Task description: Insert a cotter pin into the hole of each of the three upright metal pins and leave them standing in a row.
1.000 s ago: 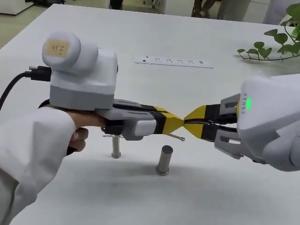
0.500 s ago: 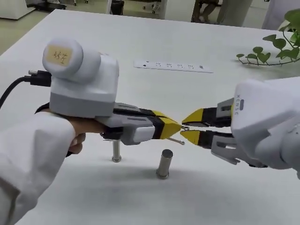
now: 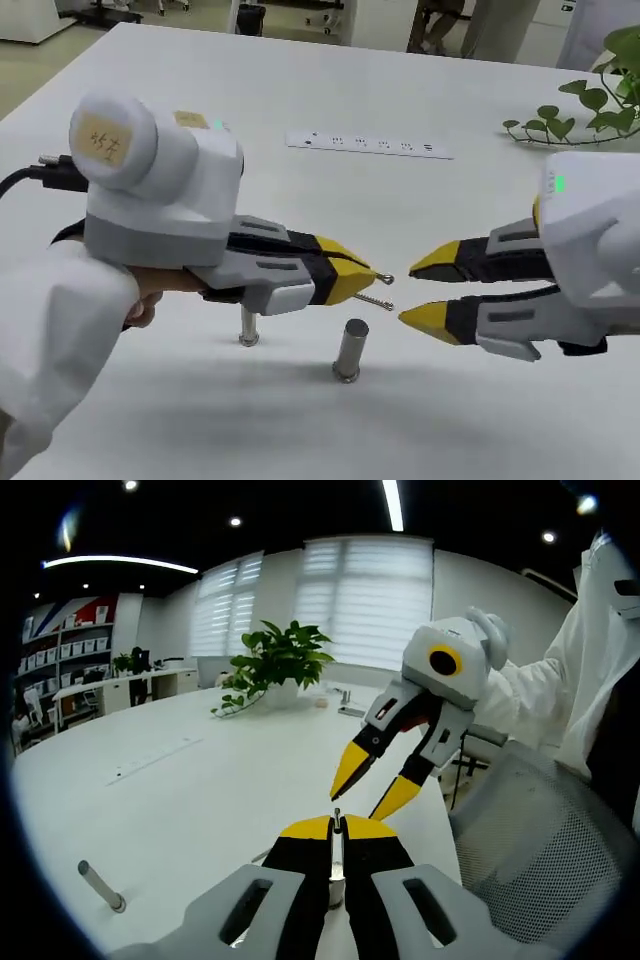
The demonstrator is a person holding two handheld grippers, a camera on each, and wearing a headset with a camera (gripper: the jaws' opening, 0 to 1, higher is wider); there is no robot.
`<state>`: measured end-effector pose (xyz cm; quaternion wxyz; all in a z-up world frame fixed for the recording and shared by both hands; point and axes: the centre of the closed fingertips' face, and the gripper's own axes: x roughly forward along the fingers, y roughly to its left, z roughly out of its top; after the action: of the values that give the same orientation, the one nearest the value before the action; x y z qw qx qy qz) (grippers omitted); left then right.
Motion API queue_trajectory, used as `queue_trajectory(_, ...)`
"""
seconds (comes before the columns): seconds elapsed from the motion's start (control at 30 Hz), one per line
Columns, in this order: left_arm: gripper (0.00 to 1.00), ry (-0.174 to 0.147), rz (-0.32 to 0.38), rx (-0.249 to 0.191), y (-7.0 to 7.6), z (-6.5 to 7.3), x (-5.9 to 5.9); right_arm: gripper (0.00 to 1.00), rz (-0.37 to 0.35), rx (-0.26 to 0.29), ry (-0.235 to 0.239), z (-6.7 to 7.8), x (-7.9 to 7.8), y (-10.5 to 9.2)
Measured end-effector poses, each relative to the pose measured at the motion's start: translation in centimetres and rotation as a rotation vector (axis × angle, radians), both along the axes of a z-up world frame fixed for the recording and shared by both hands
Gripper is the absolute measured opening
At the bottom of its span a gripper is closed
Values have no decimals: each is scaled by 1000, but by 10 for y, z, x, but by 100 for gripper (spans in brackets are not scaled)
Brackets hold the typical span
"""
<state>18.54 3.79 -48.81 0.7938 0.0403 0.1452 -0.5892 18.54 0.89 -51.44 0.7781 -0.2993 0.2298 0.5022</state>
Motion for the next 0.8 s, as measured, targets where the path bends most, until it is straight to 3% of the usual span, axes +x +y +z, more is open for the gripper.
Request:
queue_trajectory(0.1, 0, -21, -20, 12, 0, 0, -4, 14, 10, 58, 74, 1, -7, 4)
queue_trajectory(0.23, 0, -52, -45, 23, 0, -1, -7, 12, 20, 89, 110, 3, -11, 9)
queue_trajectory(0.47, 0, -74, -97, 20, -5, 0, -16, 10, 42, 138, 157, 4, -20, 20)
queue_trajectory(0.5, 0, -96, -107, 28, -6, 0, -17, 10, 48, 139, 162, 4, -21, 21)
queue_trajectory(0.67, 0, -88, -124, 44, -6, -5, -21, 8, 51, 132, 197, -1, -25, 23)
queue_trajectory(0.8, 0, -81, -140, 40, -6, -7, -25, 3, 58, 136, 199, -2, -28, 26)
